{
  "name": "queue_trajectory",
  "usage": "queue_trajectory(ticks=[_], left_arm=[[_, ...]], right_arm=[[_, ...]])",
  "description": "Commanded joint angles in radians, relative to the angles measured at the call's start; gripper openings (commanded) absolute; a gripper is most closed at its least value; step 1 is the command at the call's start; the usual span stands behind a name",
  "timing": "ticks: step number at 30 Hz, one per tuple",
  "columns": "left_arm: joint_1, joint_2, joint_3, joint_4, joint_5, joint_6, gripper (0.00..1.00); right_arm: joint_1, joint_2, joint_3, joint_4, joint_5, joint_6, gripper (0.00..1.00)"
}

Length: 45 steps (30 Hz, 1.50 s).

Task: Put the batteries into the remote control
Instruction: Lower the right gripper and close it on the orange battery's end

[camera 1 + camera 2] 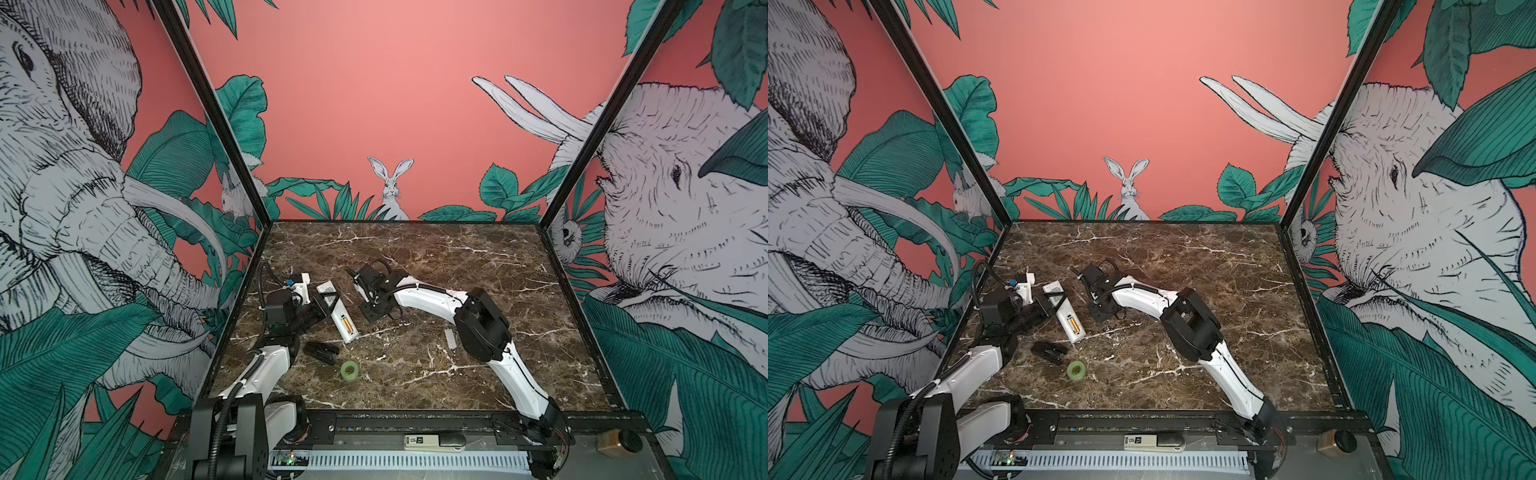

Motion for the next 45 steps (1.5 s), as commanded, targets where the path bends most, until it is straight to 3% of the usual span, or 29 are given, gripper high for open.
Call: queue_trajectory(ticks=[1, 5, 9, 23, 33, 45], left_arm=[[0.008, -0.017, -0.006, 0.000, 0.010, 0.001, 0.00], [0.010, -0.012, -0.008, 0.001, 0.011, 0.005, 0.00], [0.009, -0.010, -0.008, 0.004, 0.012, 0.006, 0.00], [0.010, -0.008, -0.018, 0.025, 0.025, 0.001, 0.00], [0.011, -0.016, -0.039, 0.172, 0.096, -0.050, 0.00], [0.011, -0.073, -0.076, 0.343, 0.147, -0.141, 0.00]], right_arm=[[0.005, 0.030, -0.012, -0.009, 0.007, -0.003, 0.39], [0.000, 0.043, 0.006, -0.001, -0.011, 0.011, 0.48], [-0.007, 0.053, 0.004, 0.017, -0.025, 0.025, 0.48], [-0.009, 0.070, -0.003, 0.004, 0.015, 0.011, 0.34], [-0.013, 0.039, -0.059, 0.020, 0.020, 0.002, 0.21], [-0.031, -0.116, -0.263, 0.137, 0.008, -0.061, 0.04]])
